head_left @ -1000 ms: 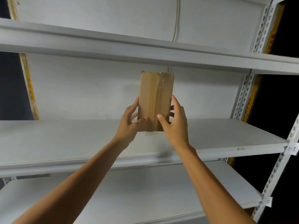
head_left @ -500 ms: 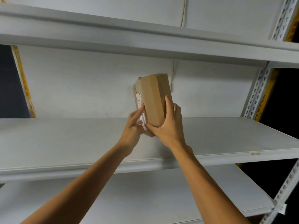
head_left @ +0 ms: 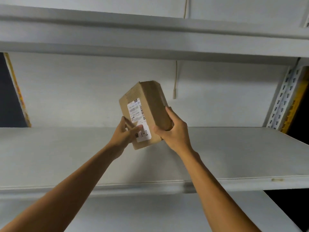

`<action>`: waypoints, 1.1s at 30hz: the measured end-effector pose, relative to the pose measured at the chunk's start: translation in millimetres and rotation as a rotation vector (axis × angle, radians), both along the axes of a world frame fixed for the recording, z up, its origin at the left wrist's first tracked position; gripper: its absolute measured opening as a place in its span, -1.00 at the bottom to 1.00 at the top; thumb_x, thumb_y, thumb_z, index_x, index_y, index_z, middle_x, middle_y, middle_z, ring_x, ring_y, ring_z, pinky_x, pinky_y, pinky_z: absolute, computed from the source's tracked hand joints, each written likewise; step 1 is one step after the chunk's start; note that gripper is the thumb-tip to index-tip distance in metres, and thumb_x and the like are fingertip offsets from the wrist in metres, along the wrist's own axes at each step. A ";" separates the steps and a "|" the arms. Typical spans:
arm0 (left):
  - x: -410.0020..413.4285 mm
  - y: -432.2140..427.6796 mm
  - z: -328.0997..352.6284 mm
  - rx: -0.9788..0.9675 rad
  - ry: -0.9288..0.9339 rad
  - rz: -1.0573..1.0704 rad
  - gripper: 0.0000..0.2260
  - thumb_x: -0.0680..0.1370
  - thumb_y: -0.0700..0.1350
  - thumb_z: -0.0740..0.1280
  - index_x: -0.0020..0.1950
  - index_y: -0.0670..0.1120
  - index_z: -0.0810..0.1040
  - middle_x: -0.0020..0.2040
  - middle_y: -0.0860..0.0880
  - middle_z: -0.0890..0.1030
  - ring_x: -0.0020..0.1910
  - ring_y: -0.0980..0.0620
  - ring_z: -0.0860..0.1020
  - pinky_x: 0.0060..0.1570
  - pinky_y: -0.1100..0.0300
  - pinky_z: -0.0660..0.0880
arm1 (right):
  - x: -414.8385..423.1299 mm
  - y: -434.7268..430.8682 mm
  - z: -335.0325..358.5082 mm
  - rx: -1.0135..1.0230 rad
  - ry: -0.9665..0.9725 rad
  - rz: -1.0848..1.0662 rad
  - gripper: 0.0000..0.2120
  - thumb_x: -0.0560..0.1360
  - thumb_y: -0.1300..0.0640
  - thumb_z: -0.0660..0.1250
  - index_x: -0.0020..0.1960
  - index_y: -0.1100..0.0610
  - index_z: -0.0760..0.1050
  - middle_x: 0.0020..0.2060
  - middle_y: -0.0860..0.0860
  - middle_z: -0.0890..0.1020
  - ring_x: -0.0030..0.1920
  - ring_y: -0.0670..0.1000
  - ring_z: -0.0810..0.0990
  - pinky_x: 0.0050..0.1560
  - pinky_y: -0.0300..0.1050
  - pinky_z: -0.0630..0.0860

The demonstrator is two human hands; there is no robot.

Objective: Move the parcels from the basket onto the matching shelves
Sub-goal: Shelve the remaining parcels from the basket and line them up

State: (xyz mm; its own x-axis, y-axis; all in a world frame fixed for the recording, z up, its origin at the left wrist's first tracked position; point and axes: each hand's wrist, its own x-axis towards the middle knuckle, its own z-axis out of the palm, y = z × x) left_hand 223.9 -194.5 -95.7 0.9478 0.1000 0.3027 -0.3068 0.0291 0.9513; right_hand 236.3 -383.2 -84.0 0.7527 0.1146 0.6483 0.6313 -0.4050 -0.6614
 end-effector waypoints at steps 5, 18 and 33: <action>11.8 -6.5 -4.4 -0.092 -0.079 0.088 -0.50 0.46 -0.19 0.44 0.35 0.01 0.36 0.10 0.06 0.60 0.01 0.07 0.64 -0.26 0.22 0.59 | 12.9 -4.7 2.3 -0.156 -0.086 0.034 -0.36 0.49 -0.09 0.35 0.50 0.03 0.27 0.34 0.01 0.45 0.31 0.06 0.36 0.32 0.12 0.43; 29.2 25.5 15.0 0.140 -0.115 0.118 -0.34 0.45 -0.17 0.45 0.43 0.17 0.23 0.22 -0.04 0.53 -0.04 0.03 0.66 -0.17 0.17 0.61 | 61.0 4.8 -6.5 0.062 0.198 0.150 -0.23 0.44 0.06 0.47 0.53 -0.12 0.15 0.14 -0.26 0.45 0.03 -0.24 0.53 -0.11 -0.49 0.41; 106.6 83.9 -4.6 0.331 0.000 -0.002 -0.28 0.51 -0.33 0.35 0.53 0.15 0.14 0.35 0.03 0.48 0.08 -0.05 0.62 -0.02 -0.17 0.59 | 135.3 51.2 -32.3 0.074 0.273 0.006 -0.35 0.43 0.06 0.49 0.45 -0.04 0.32 0.24 -0.06 0.59 -0.02 -0.19 0.59 -0.01 -0.30 0.56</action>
